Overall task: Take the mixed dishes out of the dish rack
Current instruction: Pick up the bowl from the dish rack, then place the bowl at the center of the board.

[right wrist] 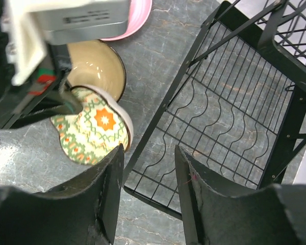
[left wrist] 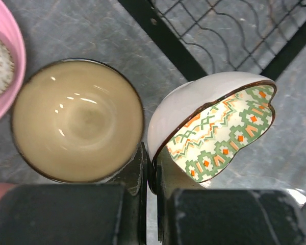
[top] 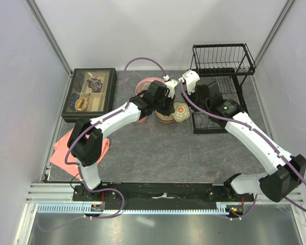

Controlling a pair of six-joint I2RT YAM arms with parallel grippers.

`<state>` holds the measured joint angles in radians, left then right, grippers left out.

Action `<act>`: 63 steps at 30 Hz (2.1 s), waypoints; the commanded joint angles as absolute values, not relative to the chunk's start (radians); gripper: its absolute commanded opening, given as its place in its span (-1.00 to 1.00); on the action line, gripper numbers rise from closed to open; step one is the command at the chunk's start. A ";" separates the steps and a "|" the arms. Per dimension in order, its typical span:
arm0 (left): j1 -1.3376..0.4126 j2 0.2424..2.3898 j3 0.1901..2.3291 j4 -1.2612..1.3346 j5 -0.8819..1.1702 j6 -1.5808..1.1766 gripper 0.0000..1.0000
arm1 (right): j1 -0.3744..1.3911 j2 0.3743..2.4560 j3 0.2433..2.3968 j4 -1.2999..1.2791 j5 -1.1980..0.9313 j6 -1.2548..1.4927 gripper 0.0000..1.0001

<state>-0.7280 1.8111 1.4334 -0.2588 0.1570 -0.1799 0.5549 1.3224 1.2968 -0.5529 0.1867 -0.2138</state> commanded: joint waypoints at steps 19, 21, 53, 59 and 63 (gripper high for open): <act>-0.569 2.062 1.839 -0.616 0.268 0.144 -0.97 | 0.557 1.253 1.250 -0.518 0.221 -0.239 0.10; -0.569 2.095 1.871 -0.643 0.279 0.161 -0.97 | 0.555 1.252 1.247 -0.520 0.222 -0.239 0.11; -0.571 2.278 2.039 -0.782 0.244 0.204 -0.97 | 0.552 1.223 1.207 -0.509 0.224 -0.252 0.15; -0.571 2.284 2.043 -0.784 0.242 0.203 -0.92 | 0.552 1.223 1.209 -0.509 0.222 -0.252 0.16; -0.572 2.284 2.043 -0.785 0.239 0.201 -0.81 | 0.552 1.221 1.206 -0.509 0.224 -0.253 0.16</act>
